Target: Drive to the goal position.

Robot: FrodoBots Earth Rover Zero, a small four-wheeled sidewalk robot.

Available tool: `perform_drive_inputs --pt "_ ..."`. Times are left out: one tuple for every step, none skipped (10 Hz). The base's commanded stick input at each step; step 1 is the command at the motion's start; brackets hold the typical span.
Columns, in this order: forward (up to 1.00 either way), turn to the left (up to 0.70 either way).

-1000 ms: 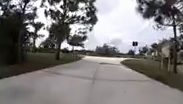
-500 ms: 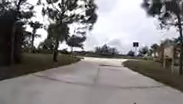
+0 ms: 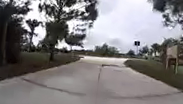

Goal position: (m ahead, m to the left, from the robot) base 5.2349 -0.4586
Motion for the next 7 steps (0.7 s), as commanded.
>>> perform_drive_inputs --pt "0.85 0.00" --pt "0.85 0.00" --pt "0.85 0.00" --pt "0.85 0.00" --pt "0.85 0.00" --pt "0.85 0.00" --pt "0.85 0.00"
